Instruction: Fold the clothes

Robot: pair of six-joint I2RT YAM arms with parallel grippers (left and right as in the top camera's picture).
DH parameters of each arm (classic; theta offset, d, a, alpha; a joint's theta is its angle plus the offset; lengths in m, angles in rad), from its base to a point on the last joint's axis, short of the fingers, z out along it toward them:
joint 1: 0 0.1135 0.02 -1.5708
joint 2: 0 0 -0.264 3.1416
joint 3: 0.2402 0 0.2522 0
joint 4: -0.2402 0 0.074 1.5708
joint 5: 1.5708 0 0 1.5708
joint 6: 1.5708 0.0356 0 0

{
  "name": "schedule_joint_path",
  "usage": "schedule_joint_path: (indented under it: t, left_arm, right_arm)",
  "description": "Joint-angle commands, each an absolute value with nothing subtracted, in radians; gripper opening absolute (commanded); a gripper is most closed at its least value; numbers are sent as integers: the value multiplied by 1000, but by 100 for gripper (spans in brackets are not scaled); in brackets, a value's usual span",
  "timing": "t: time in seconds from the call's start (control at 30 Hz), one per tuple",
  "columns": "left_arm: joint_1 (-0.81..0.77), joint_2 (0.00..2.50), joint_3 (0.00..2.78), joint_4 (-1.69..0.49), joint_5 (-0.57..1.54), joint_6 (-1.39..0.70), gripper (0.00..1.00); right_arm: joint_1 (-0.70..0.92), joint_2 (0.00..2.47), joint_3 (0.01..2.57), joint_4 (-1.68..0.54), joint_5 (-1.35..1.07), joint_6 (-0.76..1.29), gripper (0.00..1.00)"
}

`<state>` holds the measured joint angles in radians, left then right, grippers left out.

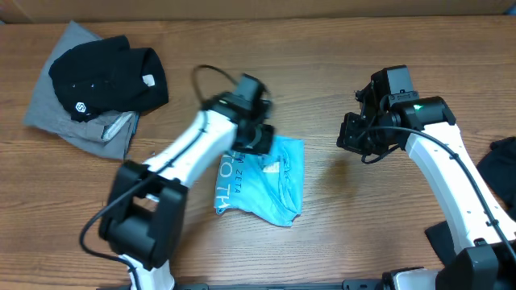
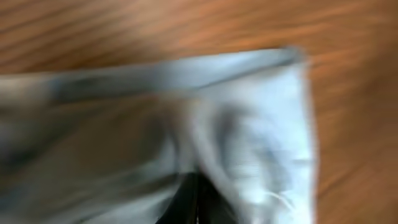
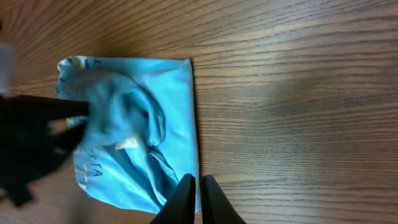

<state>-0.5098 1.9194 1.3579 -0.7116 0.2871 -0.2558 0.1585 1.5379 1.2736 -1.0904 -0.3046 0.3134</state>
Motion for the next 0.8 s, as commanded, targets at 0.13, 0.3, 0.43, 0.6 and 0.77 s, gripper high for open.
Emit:
schedule_joint_path:
  t: [0.13,0.3,0.43,0.6,0.77]
  left_arm:
    - [-599,1940,1384,-681,363,-296,4]
    - [-533,1903,1526,-790,390,-289,4]
    - [-490,1897,1639,-955,265,-221,5]
    - [-494,1905,1605,-1024,243,-157,6]
    - [-561,1913,1468,-933,259,-134,20]
  right_arm:
    - [156,1511,1292,-1095,-315,306,8]
    - [156,1511,1292,-1090,-315,307,8]
    - [156,1511,1292,-1091,-315,306,12]
    - [156,1511,1292,-1087,-315,306,15]
    - [156,1511,1292,-1081,-315,306,28]
